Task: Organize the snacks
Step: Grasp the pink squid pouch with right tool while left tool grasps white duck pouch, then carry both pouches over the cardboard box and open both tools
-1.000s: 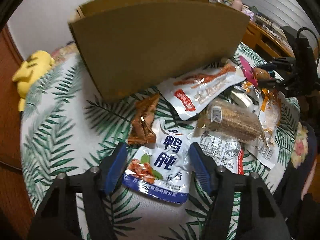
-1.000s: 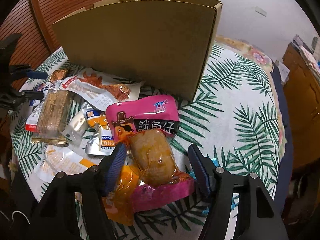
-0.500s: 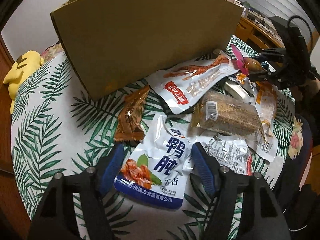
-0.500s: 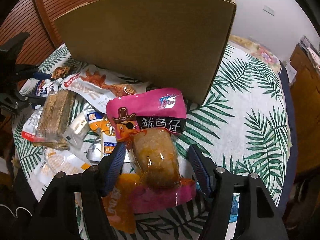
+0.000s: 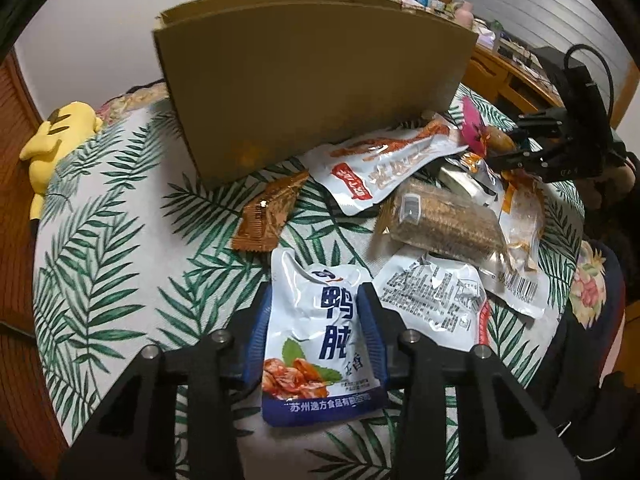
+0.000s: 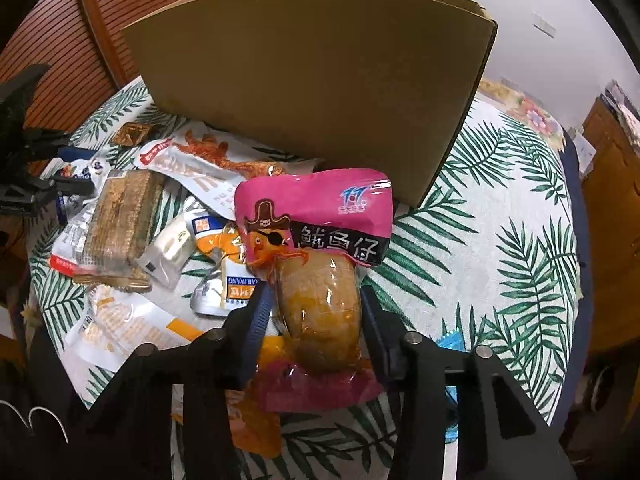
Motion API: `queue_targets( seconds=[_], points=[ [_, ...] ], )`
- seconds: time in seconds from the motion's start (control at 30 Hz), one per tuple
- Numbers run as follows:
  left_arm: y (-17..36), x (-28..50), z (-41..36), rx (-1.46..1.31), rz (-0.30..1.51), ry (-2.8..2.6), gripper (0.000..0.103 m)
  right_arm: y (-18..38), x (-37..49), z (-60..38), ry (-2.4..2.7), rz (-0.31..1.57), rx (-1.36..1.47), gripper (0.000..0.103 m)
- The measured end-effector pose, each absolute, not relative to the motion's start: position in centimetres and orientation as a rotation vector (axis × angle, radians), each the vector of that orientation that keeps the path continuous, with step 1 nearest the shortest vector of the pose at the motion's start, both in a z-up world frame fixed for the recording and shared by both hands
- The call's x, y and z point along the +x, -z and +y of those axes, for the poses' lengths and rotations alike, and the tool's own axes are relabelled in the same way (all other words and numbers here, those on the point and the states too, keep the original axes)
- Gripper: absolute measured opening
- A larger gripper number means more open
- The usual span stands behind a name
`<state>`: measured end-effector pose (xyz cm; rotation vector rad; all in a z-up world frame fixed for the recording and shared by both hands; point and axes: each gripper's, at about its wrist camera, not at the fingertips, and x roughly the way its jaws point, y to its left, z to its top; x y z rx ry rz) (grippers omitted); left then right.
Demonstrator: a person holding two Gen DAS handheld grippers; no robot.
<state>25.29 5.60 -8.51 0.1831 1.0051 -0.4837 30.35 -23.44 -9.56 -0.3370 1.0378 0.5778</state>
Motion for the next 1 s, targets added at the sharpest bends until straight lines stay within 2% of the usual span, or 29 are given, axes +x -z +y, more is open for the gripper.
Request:
queue_targets(
  seconds=[0.33,1.0],
  points=[
    [7.8,24.4,6.6,0.145,0.924,0.417,0.04,8.3,29.1,-24.2,-0.556,0.979,-0.316,0.038],
    [-1.2,26.2,5.3,0.068,0.665,0.404,0.04,0.3,27.4,-22.2,-0.585,0.78,-0.29,0.039]
  ],
)
